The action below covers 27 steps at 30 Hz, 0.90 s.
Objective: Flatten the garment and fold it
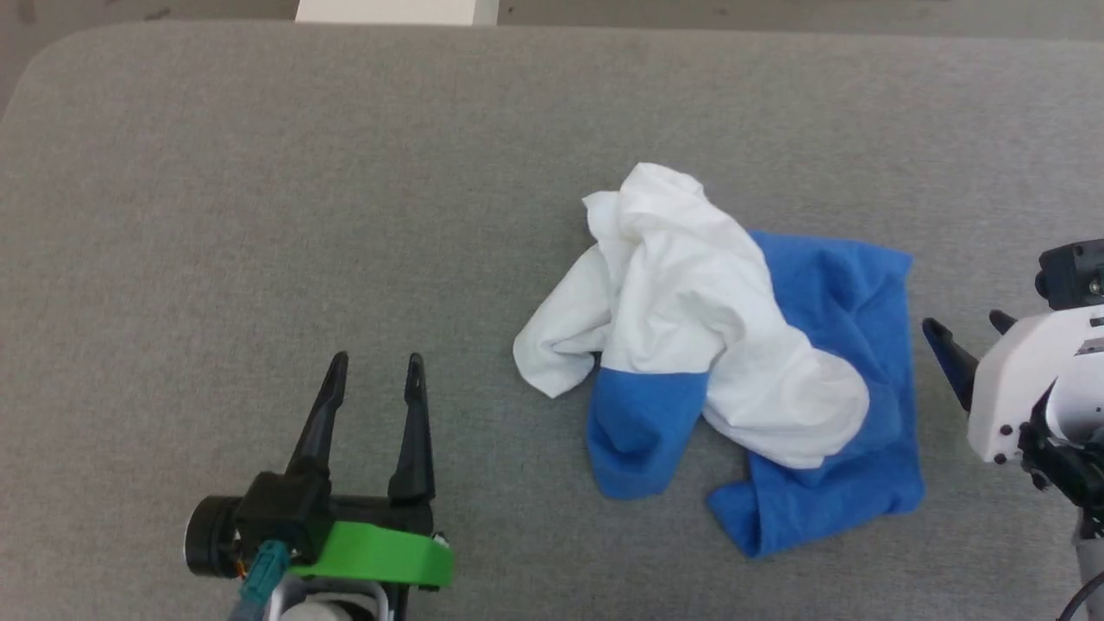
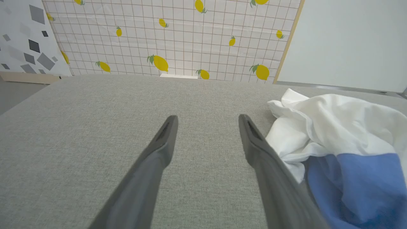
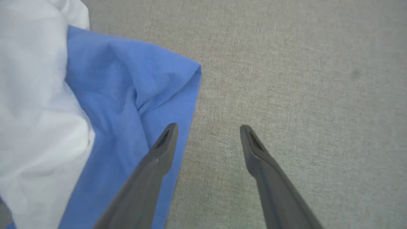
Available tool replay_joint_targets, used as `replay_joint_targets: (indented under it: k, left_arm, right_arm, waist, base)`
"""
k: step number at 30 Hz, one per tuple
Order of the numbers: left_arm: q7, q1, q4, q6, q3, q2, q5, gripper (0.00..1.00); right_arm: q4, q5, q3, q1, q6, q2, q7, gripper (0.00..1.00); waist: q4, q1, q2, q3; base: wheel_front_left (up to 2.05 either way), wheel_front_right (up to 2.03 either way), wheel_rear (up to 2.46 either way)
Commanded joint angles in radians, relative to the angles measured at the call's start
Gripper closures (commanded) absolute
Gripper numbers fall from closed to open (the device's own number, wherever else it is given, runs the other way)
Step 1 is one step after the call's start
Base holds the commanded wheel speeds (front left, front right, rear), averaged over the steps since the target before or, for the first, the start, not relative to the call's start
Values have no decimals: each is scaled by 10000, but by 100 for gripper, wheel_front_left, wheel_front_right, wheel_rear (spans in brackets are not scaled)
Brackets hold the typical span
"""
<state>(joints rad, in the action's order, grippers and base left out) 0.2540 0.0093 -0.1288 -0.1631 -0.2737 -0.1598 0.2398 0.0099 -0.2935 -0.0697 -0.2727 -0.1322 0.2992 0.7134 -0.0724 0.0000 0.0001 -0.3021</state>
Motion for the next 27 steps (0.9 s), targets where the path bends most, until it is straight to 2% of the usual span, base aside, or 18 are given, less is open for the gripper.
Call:
replay_joint_targets:
  k: [1,11,13,20,24,27]
  left_arm:
    - [77,-195,51,92,19,88,-124,0]
    - [78,-463,337,530,242,448,-364,0]
    - [78,-570,414,619,259,497,-417,0]
    - [78,-631,704,789,482,599,-535,0]
    - [78,-388,848,829,691,612,-551,0]
    - [78,-134,874,847,856,609,-552,0]
  right_arm:
    - [92,-53,5,-160,15,60,160,0]
    - [545,-277,1033,-75,15,459,491,0]
    - [739,-201,1202,-103,15,522,482,100]
    - [797,159,1653,-333,15,781,-201,100]
    - [559,110,1301,-386,15,843,-734,100]
    - [289,202,731,-437,15,1156,-954,100]
  waist:
    - [-454,0,-1,-507]
    - [-735,0,-1,-1127]
    - [-728,0,-1,-1182]
    - [-368,0,-1,-810]
    - [-46,0,-1,-153]
    - [168,0,-1,324]
  base:
    - [0,0,0]
    - [0,0,0]
    - [0,0,0]
    - [0,0,0]
    - [0,0,0]
    - [0,0,0]
